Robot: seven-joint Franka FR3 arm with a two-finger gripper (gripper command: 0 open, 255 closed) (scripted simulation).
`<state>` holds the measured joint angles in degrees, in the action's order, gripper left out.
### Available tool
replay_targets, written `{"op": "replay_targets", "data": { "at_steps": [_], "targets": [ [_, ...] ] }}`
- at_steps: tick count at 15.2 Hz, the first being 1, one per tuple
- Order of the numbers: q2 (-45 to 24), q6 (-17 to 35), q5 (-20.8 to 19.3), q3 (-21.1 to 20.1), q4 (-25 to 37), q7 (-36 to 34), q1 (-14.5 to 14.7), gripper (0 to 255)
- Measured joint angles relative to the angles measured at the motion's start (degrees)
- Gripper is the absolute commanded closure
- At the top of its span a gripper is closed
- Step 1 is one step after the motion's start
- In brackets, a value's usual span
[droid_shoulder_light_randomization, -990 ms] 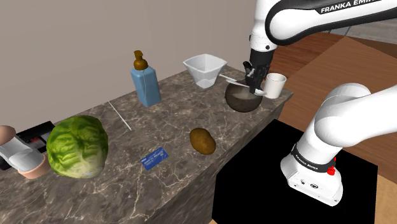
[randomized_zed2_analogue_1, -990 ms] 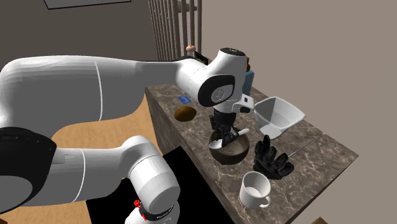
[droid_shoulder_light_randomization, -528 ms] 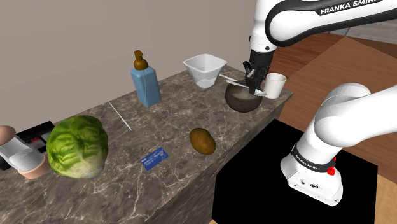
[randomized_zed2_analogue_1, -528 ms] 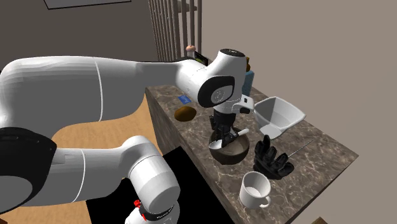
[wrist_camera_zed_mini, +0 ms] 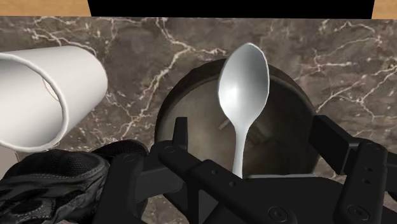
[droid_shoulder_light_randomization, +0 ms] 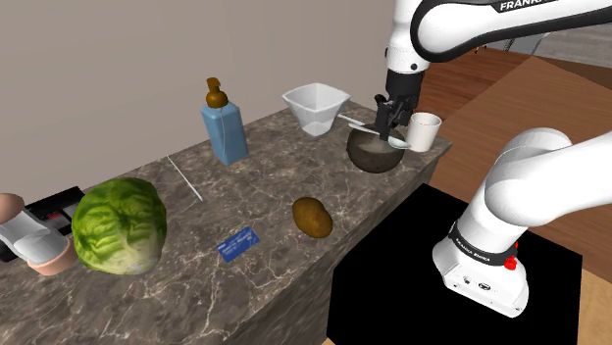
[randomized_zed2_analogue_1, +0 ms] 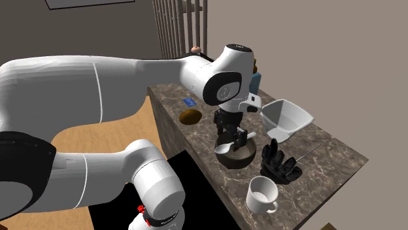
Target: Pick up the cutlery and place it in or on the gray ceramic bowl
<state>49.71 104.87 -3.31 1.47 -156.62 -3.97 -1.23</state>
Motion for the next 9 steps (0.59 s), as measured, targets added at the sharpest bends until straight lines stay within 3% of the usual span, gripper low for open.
{"op": "replay_targets", "data": {
  "at_steps": [3,9],
  "targets": [
    [0.26,-4.25,0.13,-0.09,3.99,0.16,0.03,0],
    [-0.07,-5.03,0.20,-0.16,5.05,0.14,0.08,0]
  ]
}}
